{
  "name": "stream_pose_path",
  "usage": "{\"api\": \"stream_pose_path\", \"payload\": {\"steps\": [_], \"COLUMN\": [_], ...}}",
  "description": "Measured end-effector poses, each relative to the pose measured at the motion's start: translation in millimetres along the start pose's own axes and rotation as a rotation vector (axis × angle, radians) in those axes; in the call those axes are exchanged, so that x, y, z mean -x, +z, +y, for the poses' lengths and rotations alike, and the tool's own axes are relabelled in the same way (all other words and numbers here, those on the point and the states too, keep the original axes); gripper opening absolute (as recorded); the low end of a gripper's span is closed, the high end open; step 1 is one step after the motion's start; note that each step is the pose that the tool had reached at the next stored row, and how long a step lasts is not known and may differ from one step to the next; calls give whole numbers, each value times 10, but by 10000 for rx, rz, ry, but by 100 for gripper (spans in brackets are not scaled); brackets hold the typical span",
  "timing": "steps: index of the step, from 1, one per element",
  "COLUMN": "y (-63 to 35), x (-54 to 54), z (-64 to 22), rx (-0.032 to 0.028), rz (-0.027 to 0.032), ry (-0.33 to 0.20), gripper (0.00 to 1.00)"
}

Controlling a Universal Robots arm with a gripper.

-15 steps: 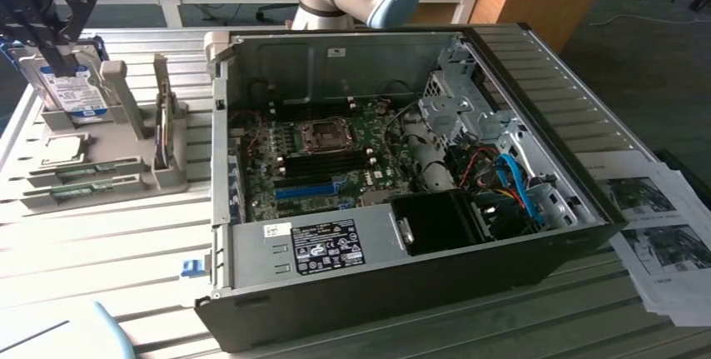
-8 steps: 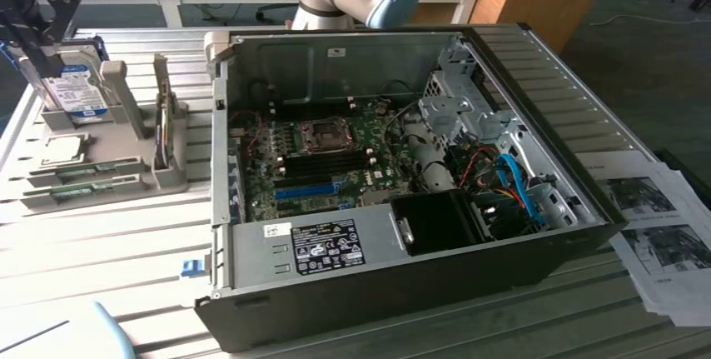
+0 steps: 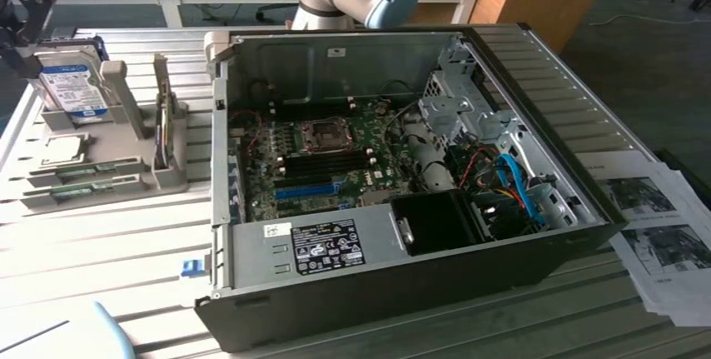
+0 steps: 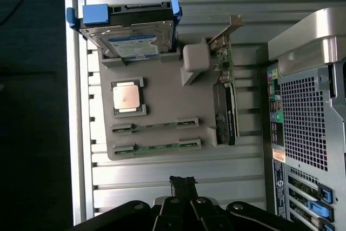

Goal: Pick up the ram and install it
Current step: 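Reach for the ram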

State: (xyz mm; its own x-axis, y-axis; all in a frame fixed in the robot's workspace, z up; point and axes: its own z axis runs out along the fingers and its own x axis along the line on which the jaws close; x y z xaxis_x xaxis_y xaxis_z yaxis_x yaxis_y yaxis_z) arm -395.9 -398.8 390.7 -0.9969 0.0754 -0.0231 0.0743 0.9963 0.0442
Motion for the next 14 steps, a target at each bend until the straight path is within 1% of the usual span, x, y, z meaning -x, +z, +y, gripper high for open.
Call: {"api": "stream_pose_path", "payload": {"steps": [7,14], "y": [0,1], "x": [-124,-223], "z": [-10,-17], "rx": [-8,-8], "rz": [7,14], "ry": [-1,1], "gripper": [9,9]}}
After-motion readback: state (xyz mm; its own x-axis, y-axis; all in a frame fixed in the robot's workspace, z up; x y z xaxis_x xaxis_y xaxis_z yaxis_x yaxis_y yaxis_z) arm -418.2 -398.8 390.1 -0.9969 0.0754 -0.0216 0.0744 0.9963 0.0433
